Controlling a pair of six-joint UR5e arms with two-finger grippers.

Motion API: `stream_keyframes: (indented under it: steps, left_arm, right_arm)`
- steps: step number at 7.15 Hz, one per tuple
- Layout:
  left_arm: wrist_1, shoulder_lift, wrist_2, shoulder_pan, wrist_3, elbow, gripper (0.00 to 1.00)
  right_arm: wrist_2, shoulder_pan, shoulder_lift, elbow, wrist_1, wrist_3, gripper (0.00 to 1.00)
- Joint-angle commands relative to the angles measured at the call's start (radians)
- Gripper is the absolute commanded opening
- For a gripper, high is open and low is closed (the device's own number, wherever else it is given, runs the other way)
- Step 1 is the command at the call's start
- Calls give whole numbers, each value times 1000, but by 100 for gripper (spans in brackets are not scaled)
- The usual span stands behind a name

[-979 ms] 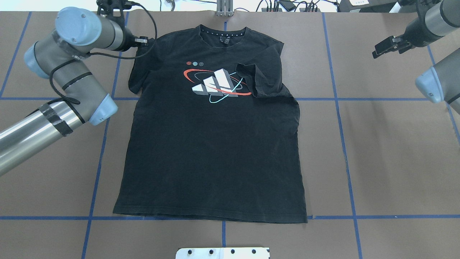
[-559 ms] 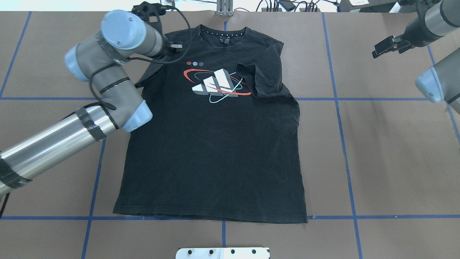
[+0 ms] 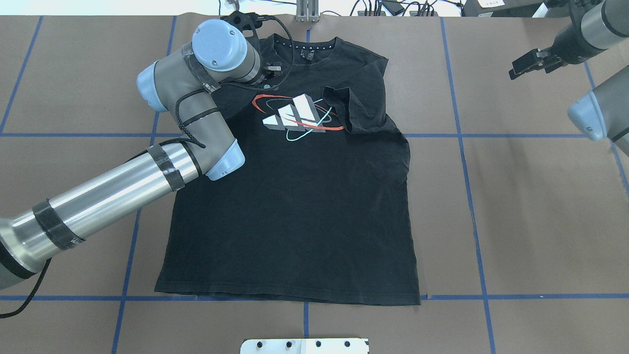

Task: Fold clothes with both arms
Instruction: 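Grasp the sleeve nearest the left gripper and fold it inward over the shirt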

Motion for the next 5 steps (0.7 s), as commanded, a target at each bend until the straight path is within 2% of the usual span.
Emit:
stream_keyframes:
  steps: [1, 3, 4, 5]
  left_arm:
    - [-52, 42, -1, -3, 111, -38, 100]
    - [-44, 226, -23, -14, 190, -310, 100]
    - [11, 310, -45, -14, 210, -457, 100]
    - [39, 360, -71, -14, 210, -561, 100]
  right_arm:
    - [-1, -1, 11, 0, -2, 2, 100]
    - [-7, -32, 14, 84, 0, 140, 100]
    - [-30, -67, -2, 148, 0, 232, 100]
    - [-86, -134, -34, 226, -2, 335, 100]
